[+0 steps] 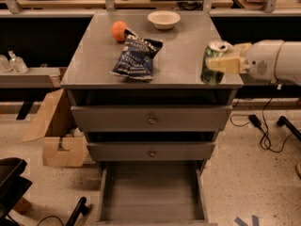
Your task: Pick green can from bottom drawer and place on counter
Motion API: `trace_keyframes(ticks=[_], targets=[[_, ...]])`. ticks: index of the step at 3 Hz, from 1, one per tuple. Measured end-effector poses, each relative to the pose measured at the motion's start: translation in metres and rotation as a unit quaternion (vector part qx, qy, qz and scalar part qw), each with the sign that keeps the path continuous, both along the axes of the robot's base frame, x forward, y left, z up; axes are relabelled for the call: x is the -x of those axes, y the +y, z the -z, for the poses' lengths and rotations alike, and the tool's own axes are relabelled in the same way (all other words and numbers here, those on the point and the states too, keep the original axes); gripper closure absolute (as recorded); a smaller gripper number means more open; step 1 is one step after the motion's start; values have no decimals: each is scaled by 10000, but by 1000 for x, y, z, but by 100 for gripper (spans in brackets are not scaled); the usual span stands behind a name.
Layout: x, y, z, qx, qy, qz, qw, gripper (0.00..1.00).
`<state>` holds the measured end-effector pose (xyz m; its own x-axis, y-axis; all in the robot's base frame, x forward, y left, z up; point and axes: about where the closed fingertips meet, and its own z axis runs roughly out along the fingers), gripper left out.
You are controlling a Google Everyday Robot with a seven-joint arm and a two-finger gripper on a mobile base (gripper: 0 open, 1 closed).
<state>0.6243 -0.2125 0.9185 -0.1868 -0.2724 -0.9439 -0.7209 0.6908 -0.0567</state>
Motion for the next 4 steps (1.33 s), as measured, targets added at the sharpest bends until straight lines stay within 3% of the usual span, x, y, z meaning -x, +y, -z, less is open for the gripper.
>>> trace_keyframes(ticks=[1, 2, 4], targets=[[-64, -3, -6, -203, 178, 134, 9995, 100], [-122, 1, -4, -337, 201, 180, 9991, 100], [-180, 10, 19, -578, 227, 149, 9980, 100]])
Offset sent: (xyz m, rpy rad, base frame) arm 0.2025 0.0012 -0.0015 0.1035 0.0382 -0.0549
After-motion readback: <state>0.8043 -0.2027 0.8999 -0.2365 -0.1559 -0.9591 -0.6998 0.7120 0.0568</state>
